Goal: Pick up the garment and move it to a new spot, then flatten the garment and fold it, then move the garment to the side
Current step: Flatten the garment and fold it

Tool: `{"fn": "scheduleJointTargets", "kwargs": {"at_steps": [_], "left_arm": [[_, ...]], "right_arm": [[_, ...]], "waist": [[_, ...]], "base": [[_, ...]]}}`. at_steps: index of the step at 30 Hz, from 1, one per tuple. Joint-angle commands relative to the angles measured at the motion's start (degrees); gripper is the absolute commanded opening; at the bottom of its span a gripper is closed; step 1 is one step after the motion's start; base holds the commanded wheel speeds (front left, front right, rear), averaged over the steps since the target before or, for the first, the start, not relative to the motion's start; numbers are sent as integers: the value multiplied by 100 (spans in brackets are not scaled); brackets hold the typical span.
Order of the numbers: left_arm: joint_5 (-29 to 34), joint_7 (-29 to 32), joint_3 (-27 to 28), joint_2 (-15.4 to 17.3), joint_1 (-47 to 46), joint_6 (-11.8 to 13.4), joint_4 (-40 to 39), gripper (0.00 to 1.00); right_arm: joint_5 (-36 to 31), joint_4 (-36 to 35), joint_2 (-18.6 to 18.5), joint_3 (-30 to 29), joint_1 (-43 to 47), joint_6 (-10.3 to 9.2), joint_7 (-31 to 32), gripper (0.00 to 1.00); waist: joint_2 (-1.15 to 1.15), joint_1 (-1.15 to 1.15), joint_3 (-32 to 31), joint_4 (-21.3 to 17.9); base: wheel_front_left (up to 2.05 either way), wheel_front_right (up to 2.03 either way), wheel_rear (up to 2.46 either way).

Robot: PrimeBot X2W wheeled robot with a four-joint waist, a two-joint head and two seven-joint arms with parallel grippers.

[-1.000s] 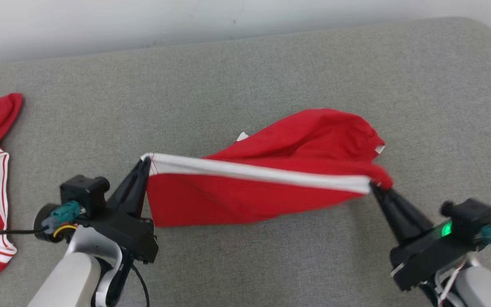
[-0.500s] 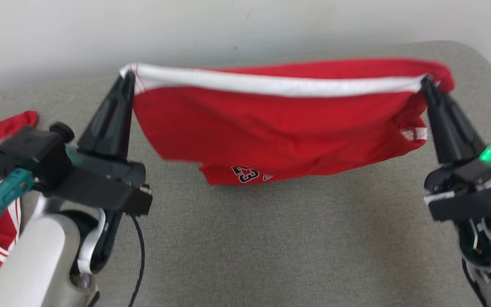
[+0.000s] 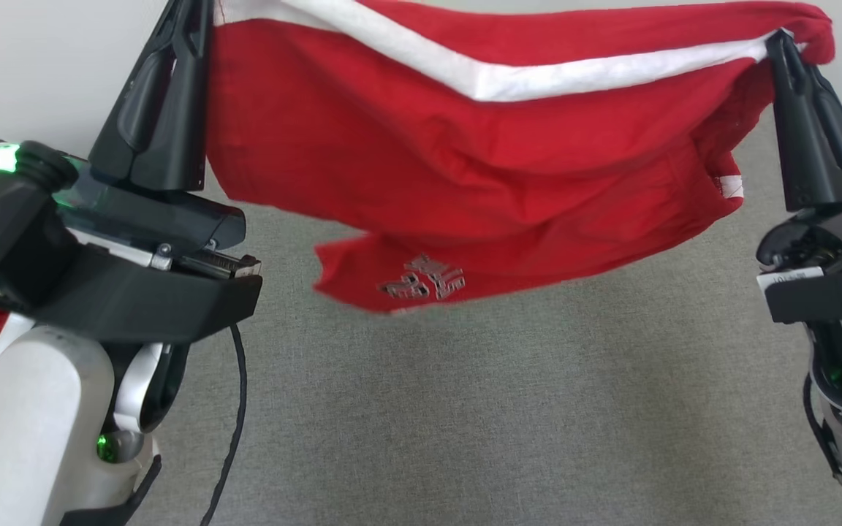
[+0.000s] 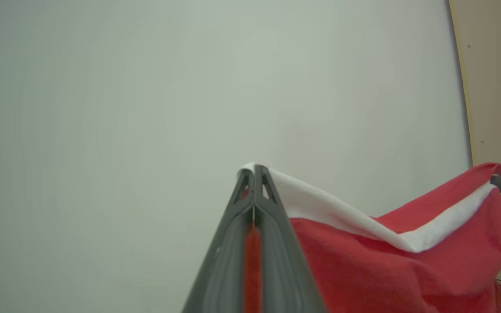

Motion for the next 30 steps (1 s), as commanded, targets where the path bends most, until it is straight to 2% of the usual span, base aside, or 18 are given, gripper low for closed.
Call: {"fn": "scheduleJointTargets", "kwargs": {"at_steps": [1, 6, 8, 13, 20, 26, 30], "left_arm": [[-26, 46, -6, 17, -79, -1, 28, 0], [-150, 53, 54, -37, -289, -47, 547, 0], [-283, 11, 35, -139, -481, -152, 886, 0], [-287, -165, -15, -274, -1329, -412, 2067, 0], [-179, -681, -2, -564, -2864, -673, 3933, 0], [-34, -1413, 25, -753, -4055, -787, 5235, 0], [50, -1648, -5, -844, -4493, -849, 5643, 0]], "right_arm": [[52, 44, 51, 46, -125, -4, 38, 0], [8, 531, 51, 278, -663, -4, 65, 0], [50, 839, 74, 409, -969, -3, -6, 0], [96, 1709, 115, 848, -2021, -3, -208, 0], [288, 3243, 338, 1415, -3698, -3, -838, 0], [192, 4472, 703, 1494, -4860, -3, -1164, 0], [14, 4801, 844, 1366, -5180, -3, -1166, 0]], "waist": [[0, 1, 42, -20], [0, 1, 218, -37], [0, 1, 311, -20], [0, 1, 644, 33], [0, 1, 1103, 121], [0, 1, 1358, 193], [0, 1, 1519, 249]], "base": [[0, 0, 0], [0, 0, 0], [0, 0, 0], [0, 0, 0], [0, 0, 0], [0, 0, 0], [0, 0, 0]]}}
